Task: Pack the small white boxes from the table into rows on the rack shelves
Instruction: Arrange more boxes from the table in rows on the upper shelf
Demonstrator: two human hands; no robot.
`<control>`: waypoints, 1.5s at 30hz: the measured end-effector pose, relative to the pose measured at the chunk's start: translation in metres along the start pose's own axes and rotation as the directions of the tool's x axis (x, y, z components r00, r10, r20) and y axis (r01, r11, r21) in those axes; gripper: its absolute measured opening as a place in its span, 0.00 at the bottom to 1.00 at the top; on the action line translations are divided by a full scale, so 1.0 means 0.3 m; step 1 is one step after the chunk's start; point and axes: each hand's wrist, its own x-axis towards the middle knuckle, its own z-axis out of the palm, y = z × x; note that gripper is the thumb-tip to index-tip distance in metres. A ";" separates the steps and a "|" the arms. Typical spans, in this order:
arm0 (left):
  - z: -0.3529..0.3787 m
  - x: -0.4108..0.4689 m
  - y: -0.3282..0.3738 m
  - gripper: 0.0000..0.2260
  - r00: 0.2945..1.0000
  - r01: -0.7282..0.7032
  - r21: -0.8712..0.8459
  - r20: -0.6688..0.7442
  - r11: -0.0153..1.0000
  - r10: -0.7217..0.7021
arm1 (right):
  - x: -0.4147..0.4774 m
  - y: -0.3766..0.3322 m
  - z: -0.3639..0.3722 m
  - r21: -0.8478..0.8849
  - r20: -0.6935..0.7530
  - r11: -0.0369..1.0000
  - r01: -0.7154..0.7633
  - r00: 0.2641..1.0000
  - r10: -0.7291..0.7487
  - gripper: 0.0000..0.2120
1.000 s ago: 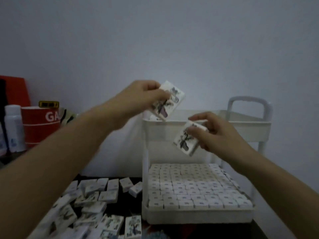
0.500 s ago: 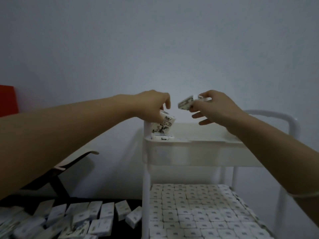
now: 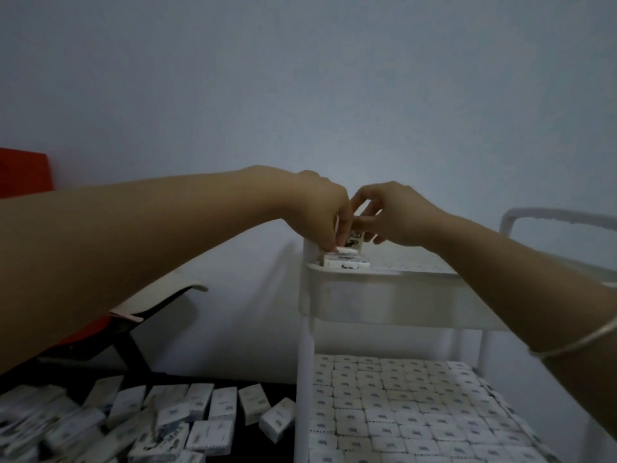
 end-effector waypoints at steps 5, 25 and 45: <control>0.014 -0.026 0.005 0.09 0.984 0.031 0.083 -0.175 0.996 -0.016 | 0.002 0.013 0.033 0.197 0.202 0.976 -0.098 0.978 0.057 0.08; 0.445 -0.401 0.107 0.14 0.766 -0.048 -0.957 -0.220 0.288 -0.604 | -0.151 -0.054 0.051 -0.221 -0.193 0.974 -0.054 0.981 0.011 0.16; 0.995 -0.807 0.356 0.20 0.940 0.301 -0.550 0.034 0.779 -0.339 | -0.878 -0.054 0.780 -0.193 0.476 0.981 -0.027 0.871 0.118 0.17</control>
